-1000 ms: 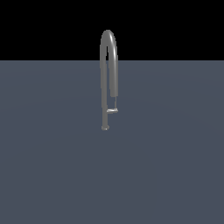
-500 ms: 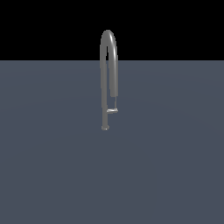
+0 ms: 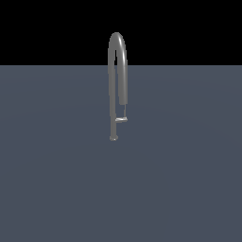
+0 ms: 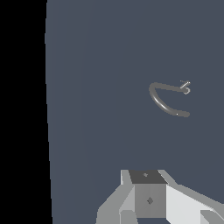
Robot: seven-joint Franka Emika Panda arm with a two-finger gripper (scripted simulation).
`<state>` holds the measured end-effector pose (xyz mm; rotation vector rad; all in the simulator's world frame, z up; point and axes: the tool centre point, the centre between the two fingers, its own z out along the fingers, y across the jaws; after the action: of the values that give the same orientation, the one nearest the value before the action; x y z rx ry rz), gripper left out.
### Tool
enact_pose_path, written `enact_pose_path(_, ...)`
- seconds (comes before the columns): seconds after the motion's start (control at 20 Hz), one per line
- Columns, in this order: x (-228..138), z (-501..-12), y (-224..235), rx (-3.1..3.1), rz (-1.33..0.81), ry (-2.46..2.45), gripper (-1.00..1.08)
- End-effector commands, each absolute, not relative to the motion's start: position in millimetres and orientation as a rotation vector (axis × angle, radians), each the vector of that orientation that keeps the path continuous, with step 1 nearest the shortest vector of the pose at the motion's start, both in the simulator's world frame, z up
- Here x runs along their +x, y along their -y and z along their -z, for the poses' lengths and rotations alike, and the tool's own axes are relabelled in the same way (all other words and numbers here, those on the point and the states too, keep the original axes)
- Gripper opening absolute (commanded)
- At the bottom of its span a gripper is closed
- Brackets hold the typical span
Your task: Turn on the faucet by rotating a designated handle.
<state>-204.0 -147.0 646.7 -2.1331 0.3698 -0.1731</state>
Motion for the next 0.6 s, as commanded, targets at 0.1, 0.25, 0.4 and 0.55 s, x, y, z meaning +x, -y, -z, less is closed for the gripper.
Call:
enact_pose_path(0.1, -174, -628, 170, -2.017, 0.062, -0.426, -1.00)
enact_pose_path(0.25, -150, -610, 181, -1.944, -0.025, -0.466, -1.00)
enact_pose_path(0.4, -125, -588, 189, -1.875, -0.118, -0.507, -1.00)
enact_pose_path(0.55, -99, -562, 193, -1.810, -0.218, -0.549, -1.00)
